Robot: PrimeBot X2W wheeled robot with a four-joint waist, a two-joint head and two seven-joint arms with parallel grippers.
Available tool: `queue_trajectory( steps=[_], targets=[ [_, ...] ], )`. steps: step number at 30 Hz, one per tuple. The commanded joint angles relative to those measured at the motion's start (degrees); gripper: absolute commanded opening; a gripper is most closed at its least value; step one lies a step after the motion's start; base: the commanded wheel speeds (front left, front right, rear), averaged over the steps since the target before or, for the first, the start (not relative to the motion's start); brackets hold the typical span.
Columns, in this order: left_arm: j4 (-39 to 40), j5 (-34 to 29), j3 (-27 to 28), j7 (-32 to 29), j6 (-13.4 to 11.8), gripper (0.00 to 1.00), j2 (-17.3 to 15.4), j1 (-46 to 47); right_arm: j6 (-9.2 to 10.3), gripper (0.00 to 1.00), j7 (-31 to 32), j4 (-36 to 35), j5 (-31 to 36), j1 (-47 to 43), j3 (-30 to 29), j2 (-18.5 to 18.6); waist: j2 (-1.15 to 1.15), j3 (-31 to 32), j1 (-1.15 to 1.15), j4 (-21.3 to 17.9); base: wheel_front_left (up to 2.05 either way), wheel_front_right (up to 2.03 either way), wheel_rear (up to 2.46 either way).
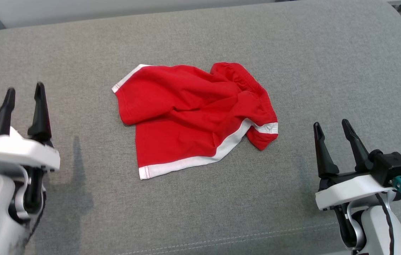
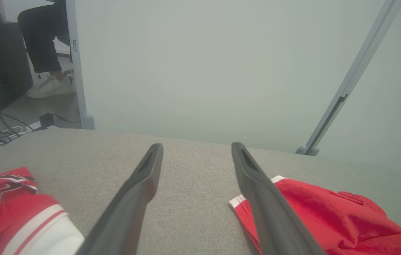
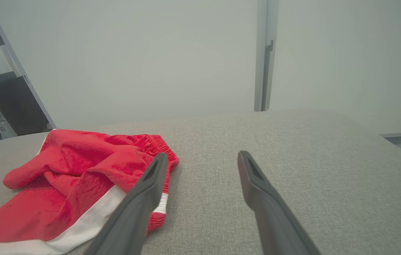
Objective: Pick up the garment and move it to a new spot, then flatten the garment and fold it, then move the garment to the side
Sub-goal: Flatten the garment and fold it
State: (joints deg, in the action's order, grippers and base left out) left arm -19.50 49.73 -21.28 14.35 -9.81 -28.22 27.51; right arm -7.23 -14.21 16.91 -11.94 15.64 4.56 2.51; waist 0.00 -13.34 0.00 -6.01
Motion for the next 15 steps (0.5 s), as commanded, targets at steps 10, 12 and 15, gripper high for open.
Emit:
queue_trajectory(
  steps=[10,12,15],
  targets=[
    [16.71,-10.37,8.10,0.63,-5.08,1.00,2.21,-17.38,-0.25,1.00,-0.11,0.32,1.24,-2.03,1.47,0.37,0.00,3.08,0.00,1.95,0.00,0.00,0.00],
    [18.85,-11.78,7.88,0.63,-5.65,1.00,2.95,-20.16,-0.25,1.00,-0.01,0.55,1.32,-2.78,1.30,0.37,0.00,3.86,0.00,2.28,0.00,0.00,0.00],
    [21.05,-13.26,7.42,0.64,-6.36,1.00,3.74,-23.58,-0.25,1.00,0.12,0.64,1.35,-3.93,1.06,0.37,0.00,5.09,0.00,2.53,0.00,0.00,0.00]
  ],
)
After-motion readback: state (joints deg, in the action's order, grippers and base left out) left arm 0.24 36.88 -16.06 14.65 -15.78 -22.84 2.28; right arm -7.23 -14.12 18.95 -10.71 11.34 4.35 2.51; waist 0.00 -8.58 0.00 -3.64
